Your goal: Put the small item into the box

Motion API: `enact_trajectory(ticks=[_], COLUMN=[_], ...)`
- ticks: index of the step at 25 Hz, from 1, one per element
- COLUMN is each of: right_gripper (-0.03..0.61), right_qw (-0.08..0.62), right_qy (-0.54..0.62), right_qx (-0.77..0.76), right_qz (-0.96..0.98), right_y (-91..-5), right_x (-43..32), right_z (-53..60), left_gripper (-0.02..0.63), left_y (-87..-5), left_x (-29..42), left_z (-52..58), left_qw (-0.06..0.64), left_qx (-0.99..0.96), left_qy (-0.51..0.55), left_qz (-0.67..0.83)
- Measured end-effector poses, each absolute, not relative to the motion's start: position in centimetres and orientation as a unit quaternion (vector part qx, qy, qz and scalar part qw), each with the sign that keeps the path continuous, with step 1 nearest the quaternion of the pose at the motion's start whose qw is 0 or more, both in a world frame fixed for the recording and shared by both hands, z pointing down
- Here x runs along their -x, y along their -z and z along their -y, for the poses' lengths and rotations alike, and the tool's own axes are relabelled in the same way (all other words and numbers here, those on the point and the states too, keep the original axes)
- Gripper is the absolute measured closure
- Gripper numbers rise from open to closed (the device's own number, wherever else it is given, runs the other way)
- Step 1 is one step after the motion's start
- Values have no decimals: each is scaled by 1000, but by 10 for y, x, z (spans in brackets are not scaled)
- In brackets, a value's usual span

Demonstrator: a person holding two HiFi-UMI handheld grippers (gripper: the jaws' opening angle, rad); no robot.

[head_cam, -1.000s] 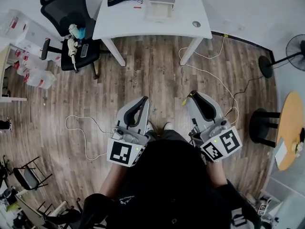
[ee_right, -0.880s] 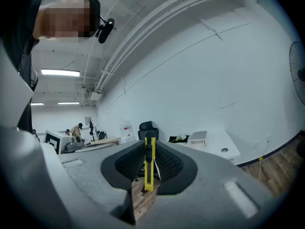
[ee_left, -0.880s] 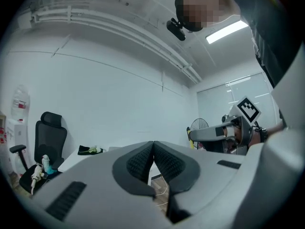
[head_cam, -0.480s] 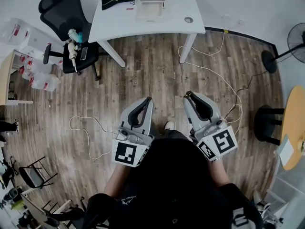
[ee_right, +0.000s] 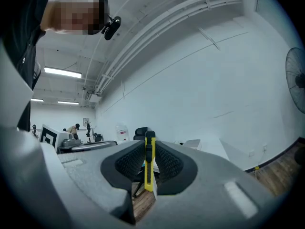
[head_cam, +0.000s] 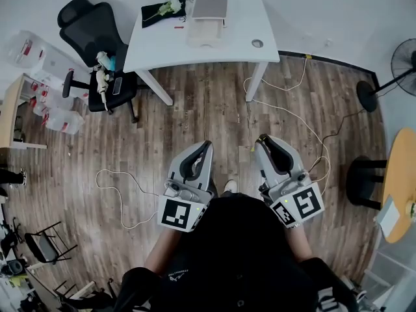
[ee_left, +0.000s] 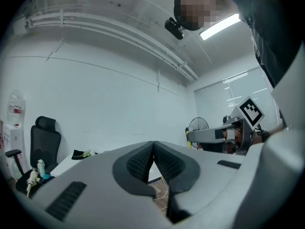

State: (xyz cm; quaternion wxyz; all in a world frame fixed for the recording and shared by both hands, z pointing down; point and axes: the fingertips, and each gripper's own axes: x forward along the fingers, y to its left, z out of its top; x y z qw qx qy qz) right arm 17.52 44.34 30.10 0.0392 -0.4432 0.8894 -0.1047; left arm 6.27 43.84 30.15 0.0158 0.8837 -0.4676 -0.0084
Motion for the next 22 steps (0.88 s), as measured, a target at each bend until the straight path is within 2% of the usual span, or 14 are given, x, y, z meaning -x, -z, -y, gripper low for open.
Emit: enact_trajectory(ticks=[22], right_gripper=[508], right_qw=[17], right_qy=[100], right_qx=[494], right_qz=[-863], right_y=[-307], right_x=[-76], right_z=[-278], left_gripper=[609], left_y=[-290], left_x=[43], left_z=[-267], left_qw=[39], left_qx=[-895], left_qy=[70], left_qz=[438])
